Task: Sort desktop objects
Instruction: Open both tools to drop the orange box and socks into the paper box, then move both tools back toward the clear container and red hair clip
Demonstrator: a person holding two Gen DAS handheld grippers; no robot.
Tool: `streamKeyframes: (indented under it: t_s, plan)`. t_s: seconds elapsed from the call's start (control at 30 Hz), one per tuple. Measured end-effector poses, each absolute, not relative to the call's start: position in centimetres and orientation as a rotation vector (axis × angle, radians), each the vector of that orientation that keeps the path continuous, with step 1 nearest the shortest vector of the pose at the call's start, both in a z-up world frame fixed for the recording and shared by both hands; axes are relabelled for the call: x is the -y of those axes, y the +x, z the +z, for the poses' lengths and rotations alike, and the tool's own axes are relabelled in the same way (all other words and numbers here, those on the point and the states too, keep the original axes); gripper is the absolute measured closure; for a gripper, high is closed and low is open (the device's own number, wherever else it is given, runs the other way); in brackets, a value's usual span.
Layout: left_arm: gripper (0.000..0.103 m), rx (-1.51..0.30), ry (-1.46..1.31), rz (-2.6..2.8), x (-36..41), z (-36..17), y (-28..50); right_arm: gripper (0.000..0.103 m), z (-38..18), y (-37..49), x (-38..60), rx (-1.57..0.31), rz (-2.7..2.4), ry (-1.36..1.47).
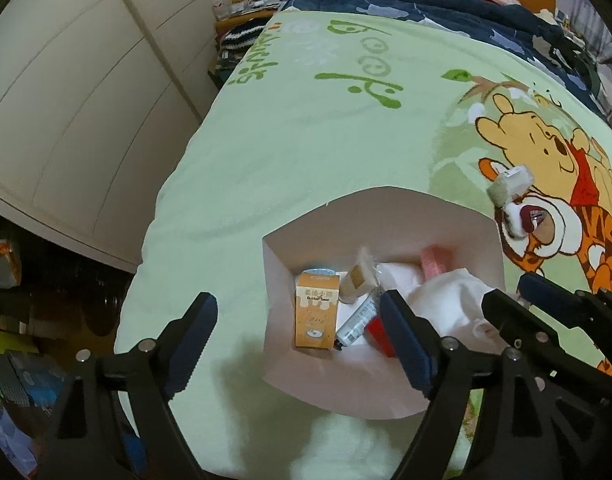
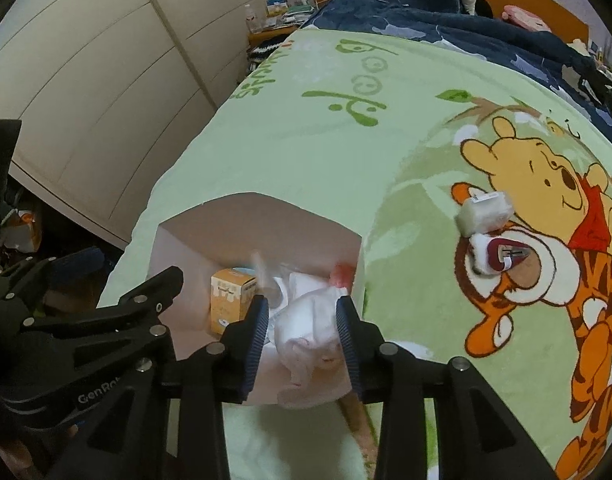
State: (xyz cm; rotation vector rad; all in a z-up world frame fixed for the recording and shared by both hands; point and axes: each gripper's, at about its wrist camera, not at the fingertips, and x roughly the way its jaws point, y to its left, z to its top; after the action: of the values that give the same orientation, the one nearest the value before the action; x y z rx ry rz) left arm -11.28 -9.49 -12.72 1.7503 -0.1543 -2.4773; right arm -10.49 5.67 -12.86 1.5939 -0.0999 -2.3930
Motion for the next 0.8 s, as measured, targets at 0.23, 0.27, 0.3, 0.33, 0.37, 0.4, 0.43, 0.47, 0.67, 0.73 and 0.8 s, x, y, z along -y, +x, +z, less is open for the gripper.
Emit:
streamKeyframes:
  t_s: [0.23, 0.27, 0.3, 0.33, 0.37, 0.4, 0.43, 0.47, 0.67, 0.73, 0.8]
  plan:
    - [0.016, 0.136, 1.708, -2.496, 9.5, -10.9, -10.5, 0.067, -11.1, -9.9, -6.2, 0.146, -2.397, 1.492]
    - [0.016, 0.134, 1.689, -2.502, 9.6, -10.4, -10.3, 0.065, -10.6, -9.6, -6.4, 0.16, -2.402, 1.459]
    - [0.015, 0.133, 1.67, -2.508, 9.6, -9.9, -10.1, 0.064, -10.0, -9.4, -6.5, 0.174, -2.407, 1.425]
    - [0.013, 0.127, 1.649, -2.519, 9.7, -9.4, -9.8, 0.064, -9.5, -9.2, -6.7, 0.188, -2.411, 1.392]
    - [0.012, 0.119, 1.631, -2.53, 9.7, -8.8, -9.4, 0.064, -8.9, -9.0, -6.8, 0.201, -2.416, 1.359]
    - [0.011, 0.11, 1.611, -2.538, 9.8, -8.3, -9.1, 0.064, -8.2, -8.6, -7.1, 0.214, -2.424, 1.327]
    - [0.011, 0.091, 1.585, -2.551, 9.9, -7.5, -8.6, 0.064, -7.5, -8.2, -7.3, 0.221, -2.437, 1.297]
    - [0.011, 0.073, 1.578, -2.562, 9.9, -7.1, -8.2, 0.064, -6.9, -7.8, -7.6, 0.227, -2.449, 1.268]
    - [0.01, 0.007, 1.549, -2.643, 8.6, -4.6, -5.2, 0.064, -4.3, -4.3, -10.4, 0.272, -2.52, 1.196]
    - [0.01, -0.014, 1.575, -2.673, 7.2, -4.4, -4.2, 0.063, -4.2, -2.9, -11.7, 0.265, -2.548, 1.2]
    - [0.01, -0.019, 1.605, -2.702, 5.7, -4.4, -3.4, 0.063, -4.1, -1.3, -13.2, 0.252, -2.577, 1.213]
